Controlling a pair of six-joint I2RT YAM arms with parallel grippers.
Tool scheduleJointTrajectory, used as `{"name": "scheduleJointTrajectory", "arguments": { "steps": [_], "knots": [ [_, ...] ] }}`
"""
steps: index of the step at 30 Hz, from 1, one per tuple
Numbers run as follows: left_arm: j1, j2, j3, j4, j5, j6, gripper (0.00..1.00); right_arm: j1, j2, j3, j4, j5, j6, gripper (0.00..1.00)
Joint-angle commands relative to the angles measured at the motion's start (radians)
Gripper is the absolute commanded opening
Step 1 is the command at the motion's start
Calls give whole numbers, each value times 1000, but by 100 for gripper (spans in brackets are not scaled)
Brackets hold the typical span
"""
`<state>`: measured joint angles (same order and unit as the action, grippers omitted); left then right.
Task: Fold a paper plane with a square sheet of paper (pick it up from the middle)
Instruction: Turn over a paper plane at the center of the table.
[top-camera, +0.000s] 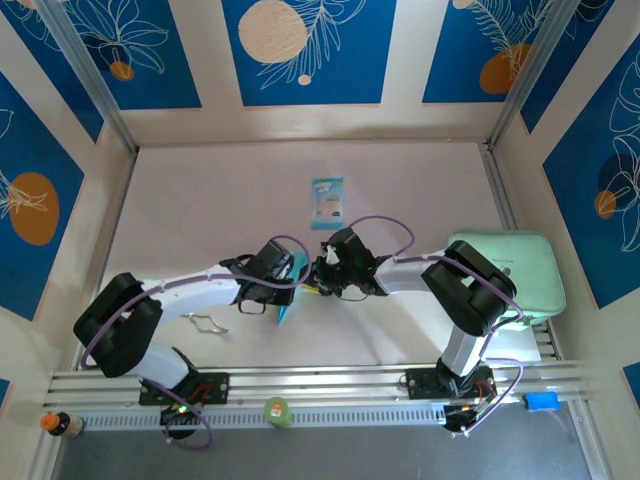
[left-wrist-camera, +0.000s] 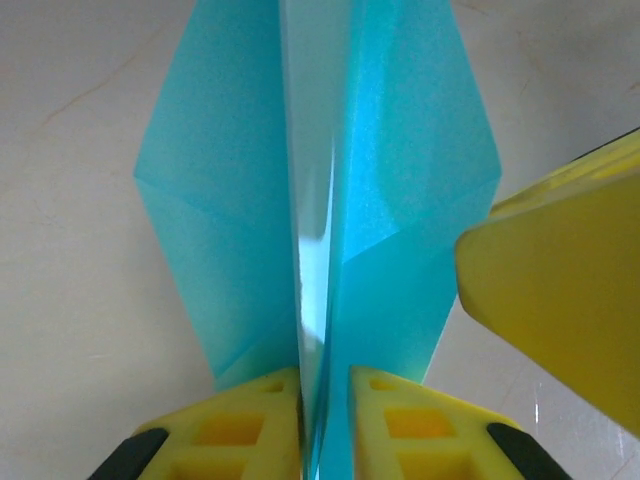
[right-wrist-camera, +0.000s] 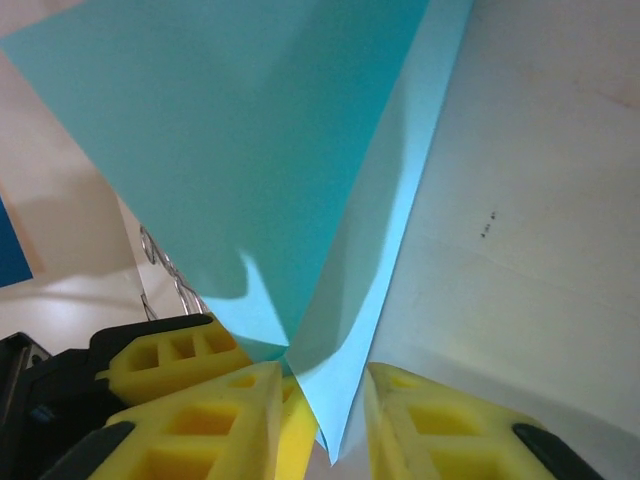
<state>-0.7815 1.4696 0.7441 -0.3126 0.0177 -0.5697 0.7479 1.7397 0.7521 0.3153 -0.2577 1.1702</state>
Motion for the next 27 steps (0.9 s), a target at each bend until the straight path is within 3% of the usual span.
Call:
{"name": "scheduleJointTrajectory", "arguments": {
  "steps": [1, 14, 27],
  "knots": [
    [-8, -32, -8, -6, -10, 24, 20, -5, 17, 25, -56, 9, -9, 22],
    [-8, -46, 3, 7, -13, 59, 24, -9, 20, 28, -62, 5, -9, 6],
    [-8, -97, -2, 37, -18, 117, 35, -10, 18, 28, -61, 2, -12, 4]
  ]
}}
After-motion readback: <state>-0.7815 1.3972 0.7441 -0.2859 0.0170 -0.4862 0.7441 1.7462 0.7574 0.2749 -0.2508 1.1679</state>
